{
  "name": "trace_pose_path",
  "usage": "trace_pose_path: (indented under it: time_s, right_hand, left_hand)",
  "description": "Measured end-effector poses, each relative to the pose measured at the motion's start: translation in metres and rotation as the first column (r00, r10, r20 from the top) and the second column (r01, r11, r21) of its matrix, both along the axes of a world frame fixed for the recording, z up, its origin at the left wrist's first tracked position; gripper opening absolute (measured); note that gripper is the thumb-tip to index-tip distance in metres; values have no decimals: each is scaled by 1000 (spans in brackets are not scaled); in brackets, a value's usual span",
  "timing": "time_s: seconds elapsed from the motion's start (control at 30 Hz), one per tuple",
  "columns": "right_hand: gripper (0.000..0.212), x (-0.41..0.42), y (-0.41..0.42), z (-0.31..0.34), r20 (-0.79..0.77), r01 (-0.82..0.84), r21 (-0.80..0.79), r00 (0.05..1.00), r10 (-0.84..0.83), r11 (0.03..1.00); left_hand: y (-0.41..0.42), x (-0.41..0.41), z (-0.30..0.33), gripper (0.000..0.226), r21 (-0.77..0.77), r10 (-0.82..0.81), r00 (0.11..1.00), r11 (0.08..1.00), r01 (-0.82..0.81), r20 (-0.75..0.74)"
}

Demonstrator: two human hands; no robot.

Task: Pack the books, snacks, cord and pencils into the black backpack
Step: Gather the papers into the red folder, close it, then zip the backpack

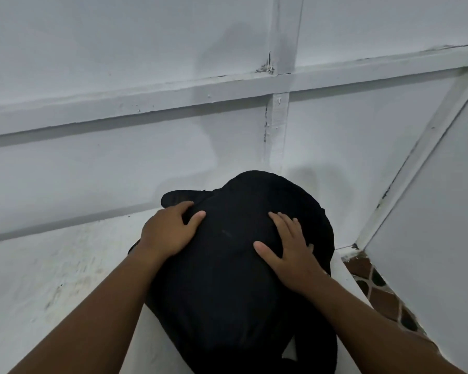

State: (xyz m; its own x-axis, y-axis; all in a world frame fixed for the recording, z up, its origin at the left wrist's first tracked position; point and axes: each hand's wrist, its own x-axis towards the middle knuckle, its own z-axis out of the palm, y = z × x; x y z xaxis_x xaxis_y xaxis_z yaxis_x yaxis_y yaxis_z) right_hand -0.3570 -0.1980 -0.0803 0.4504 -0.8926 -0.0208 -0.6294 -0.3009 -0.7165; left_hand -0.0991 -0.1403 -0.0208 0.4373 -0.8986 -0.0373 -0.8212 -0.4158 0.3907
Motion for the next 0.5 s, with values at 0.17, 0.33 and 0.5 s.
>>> trace_pose_path:
  time_s: [0.17,0.33,0.5]
  right_hand:
    - [90,2,-45,-1,-48,-142,17,989,143,990]
    - [128,3,-58,3,-217,174,106,965,-147,979]
    - [137,10,-44,-10,-207,202,362,969,-133,910]
  left_hand:
    - [4,9,20,58,182,88,992,978,-103,87]
    - [45,13,-12,75,104,374,873,927,-359,-313]
    - [76,8,-37,73,162,308,389,917,-365,-869]
